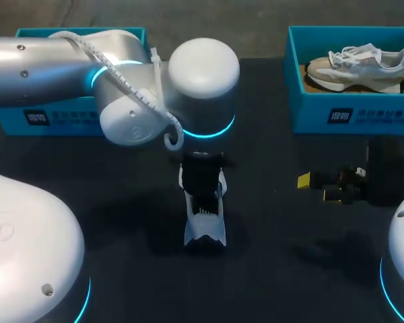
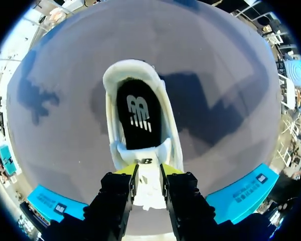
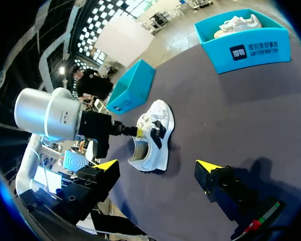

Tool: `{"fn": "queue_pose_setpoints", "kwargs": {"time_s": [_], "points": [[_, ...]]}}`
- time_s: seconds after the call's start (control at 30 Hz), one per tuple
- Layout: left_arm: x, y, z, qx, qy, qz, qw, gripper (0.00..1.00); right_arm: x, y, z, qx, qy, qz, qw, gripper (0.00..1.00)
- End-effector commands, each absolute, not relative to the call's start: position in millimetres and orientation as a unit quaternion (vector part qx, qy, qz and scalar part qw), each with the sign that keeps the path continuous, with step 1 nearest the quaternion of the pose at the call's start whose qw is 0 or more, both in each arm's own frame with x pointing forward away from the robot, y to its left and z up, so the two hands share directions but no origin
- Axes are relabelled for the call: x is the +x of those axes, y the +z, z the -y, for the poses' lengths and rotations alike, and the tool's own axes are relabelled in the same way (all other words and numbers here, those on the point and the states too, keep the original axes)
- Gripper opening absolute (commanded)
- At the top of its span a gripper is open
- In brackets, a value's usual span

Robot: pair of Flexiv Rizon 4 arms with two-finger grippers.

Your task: Take the shoe out of the shoebox, open the shoe tongue, remove and reinsert the insole, then place the shoe into the shoebox

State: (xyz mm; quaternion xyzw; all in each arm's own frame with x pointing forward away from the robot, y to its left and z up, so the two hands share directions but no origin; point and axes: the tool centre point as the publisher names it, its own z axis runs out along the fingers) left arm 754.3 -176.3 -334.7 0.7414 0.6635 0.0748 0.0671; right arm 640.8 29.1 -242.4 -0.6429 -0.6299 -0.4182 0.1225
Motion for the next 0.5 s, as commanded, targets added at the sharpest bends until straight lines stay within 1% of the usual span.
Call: {"fn": "queue_pose_setpoints", "kwargs": {"time_s": [0.03, 0.07, 0.13, 0.17, 0.2, 0.23, 0.3, 0.33, 0.37, 0.4, 0.43, 0.47, 0.5], "points": [[750, -317, 167, 0.730, 0.060, -0.676, 0.074, 0.28, 637, -240, -28, -0.643, -0.419, 0.630, 0.122, 1.00], [749, -314, 167, 0.720, 0.055, -0.688, 0.076, 0.29, 637, -240, -28, -0.643, -0.419, 0.630, 0.122, 1.00], [750, -311, 166, 0.701, 0.041, -0.708, 0.070, 0.25, 637, -240, -28, -0.643, -0.419, 0.630, 0.122, 1.00], [752, -308, 165, 0.678, 0.032, -0.731, 0.071, 0.25, 637, -240, -28, -0.643, -0.419, 0.630, 0.122, 1.00], [754, -306, 164, 0.665, 0.019, -0.744, 0.062, 0.16, 637, -240, -28, -0.643, -0.419, 0.630, 0.122, 1.00], [755, -305, 161, 0.648, 0.008, -0.759, 0.064, 0.00, 637, -240, -28, -0.643, -0.419, 0.630, 0.122, 1.00], [759, -302, 157, 0.611, -0.010, -0.790, 0.057, 0.00, 637, -240, -28, -0.643, -0.419, 0.630, 0.122, 1.00], [761, -302, 155, 0.588, -0.017, -0.807, 0.049, 0.04, 637, -240, -28, -0.643, -0.419, 0.630, 0.122, 1.00], [761, -301, 153, 0.578, -0.024, -0.814, 0.049, 0.36, 637, -240, -28, -0.643, -0.419, 0.630, 0.122, 1.00], [761, -302, 152, 0.561, -0.015, -0.827, 0.039, 0.56, 637, -240, -28, -0.643, -0.419, 0.630, 0.122, 1.00], [761, -302, 151, 0.548, -0.010, -0.835, 0.044, 0.56, 637, -240, -28, -0.643, -0.419, 0.630, 0.122, 1.00], [760, -302, 151, 0.542, -0.015, -0.839, 0.039, 0.58, 637, -240, -28, -0.643, -0.419, 0.630, 0.122, 1.00], [759, -302, 151, 0.532, -0.009, -0.846, 0.030, 0.59, 637, -240, -28, -0.643, -0.419, 0.630, 0.122, 1.00]]}}
